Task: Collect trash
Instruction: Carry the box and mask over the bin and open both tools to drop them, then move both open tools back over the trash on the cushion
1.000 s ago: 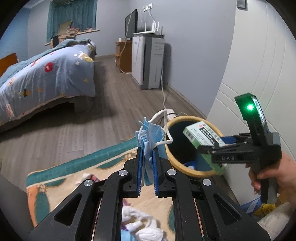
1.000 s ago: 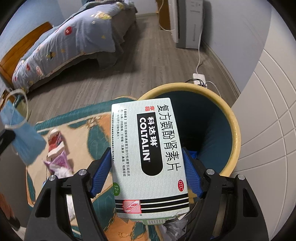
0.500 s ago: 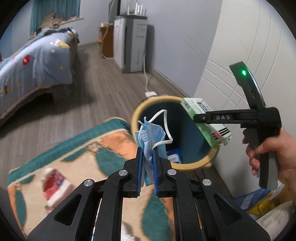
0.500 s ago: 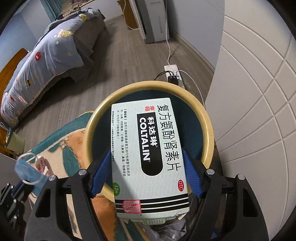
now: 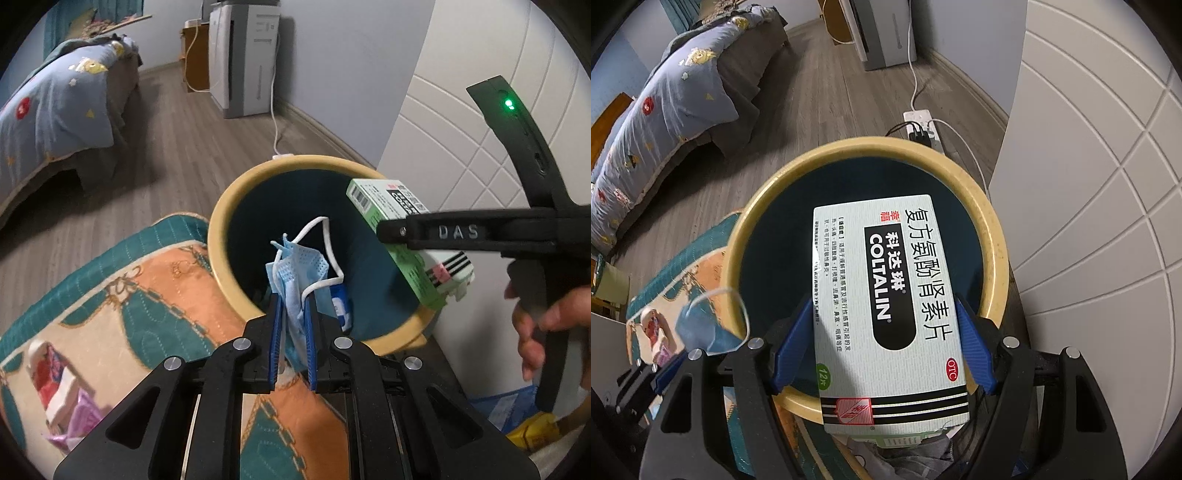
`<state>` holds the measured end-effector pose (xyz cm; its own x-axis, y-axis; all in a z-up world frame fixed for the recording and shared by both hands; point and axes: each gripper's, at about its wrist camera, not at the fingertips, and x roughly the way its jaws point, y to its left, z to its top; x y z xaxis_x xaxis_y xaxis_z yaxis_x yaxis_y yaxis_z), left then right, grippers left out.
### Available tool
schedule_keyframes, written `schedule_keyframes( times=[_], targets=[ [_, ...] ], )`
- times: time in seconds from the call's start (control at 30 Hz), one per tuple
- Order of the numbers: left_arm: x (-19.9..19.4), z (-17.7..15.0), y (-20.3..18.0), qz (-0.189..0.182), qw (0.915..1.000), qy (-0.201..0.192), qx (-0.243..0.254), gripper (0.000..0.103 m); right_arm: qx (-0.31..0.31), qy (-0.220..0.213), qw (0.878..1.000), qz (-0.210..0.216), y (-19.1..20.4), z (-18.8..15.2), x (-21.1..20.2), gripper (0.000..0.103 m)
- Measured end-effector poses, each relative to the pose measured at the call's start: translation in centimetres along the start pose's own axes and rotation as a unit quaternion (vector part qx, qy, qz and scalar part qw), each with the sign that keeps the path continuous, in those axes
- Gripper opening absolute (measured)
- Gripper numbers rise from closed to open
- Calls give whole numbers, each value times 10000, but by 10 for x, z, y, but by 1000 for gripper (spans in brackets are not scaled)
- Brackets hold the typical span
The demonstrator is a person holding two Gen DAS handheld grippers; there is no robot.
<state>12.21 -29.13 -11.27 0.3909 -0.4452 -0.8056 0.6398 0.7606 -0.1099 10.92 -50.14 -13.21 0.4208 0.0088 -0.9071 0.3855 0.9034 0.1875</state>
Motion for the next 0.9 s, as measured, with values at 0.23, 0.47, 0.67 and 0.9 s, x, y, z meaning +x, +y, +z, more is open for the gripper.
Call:
schedule_keyframes(
  times=[0.23, 0.47, 0.67, 0.9],
  targets=[
    [12, 8, 0, 275, 9996, 2, 98, 30, 75, -18, 10000, 42, 2, 4, 5, 73],
    [4, 9, 6, 444, 9989, -150, 64, 67, 101, -293, 9995, 116, 3, 7, -5, 81],
    [-12, 6, 13, 682, 9972, -313, 36, 95, 102, -286, 9995, 45, 6, 6, -8, 94],
    [-58, -4, 39, 892, 9946, -483, -228, 96, 44, -322, 9994, 139, 19, 5, -20, 97]
  ],
)
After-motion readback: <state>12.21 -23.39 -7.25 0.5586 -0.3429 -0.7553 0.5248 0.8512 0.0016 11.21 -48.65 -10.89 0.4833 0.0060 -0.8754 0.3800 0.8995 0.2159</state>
